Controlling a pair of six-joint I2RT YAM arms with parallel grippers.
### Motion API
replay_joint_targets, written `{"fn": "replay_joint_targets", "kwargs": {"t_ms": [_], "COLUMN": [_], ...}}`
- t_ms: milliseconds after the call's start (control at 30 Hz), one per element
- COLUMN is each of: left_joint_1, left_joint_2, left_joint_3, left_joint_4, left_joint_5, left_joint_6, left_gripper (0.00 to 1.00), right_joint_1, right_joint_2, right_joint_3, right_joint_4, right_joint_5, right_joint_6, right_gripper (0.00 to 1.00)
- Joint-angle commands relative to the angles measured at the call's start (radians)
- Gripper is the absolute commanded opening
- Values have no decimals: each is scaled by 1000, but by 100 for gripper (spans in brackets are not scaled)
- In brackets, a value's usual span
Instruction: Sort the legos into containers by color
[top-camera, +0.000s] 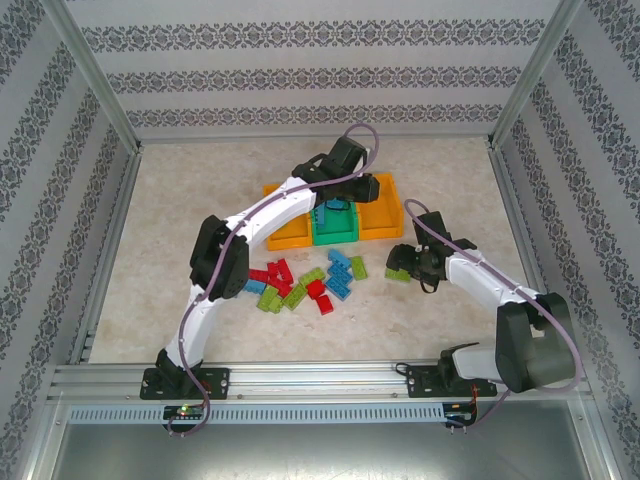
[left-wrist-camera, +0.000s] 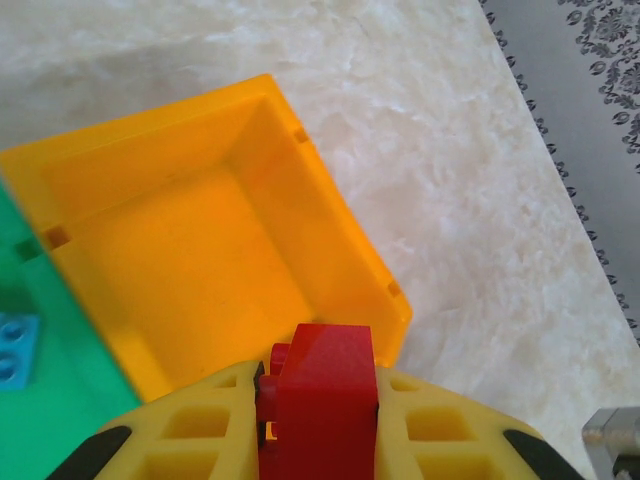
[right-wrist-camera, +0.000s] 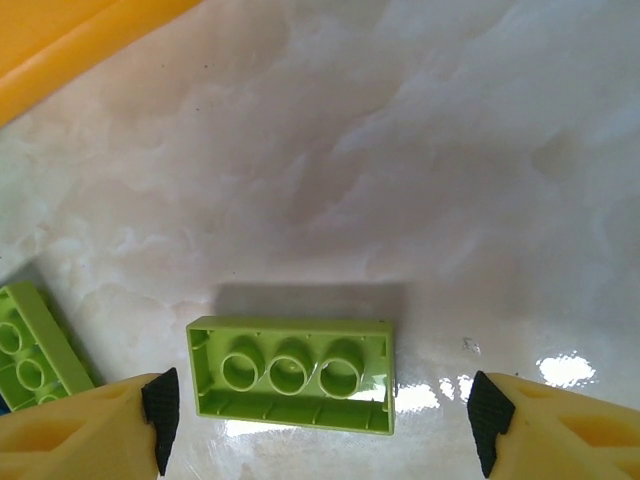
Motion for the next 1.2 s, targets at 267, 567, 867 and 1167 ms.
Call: {"fn": "replay_joint_targets", "kwargs": {"t_ms": [267,567,867,1167], "left_joint_1": [-27,-27,-27,-24], "left_joint_2": [148,147,47,-104], "left_joint_3": [197,196,152,3], "left_joint_4": [-142,-173,-161,-124], "left_joint_5": [-39,-65,-62,-116], "left_joint_6": [11,11,-5,-3], "left_gripper": [25,50,67,74], "right_joint_1": [84,111,131,154], "right_joint_2": [88,149,250,309], "right_joint_3": [45,92,162,198], "right_joint_4": [-18,-79,-138,-190], "right_joint_5": [19,76,92,142], "right_joint_6": [79,58,9,1], "right_gripper": [86,86,81,71]}}
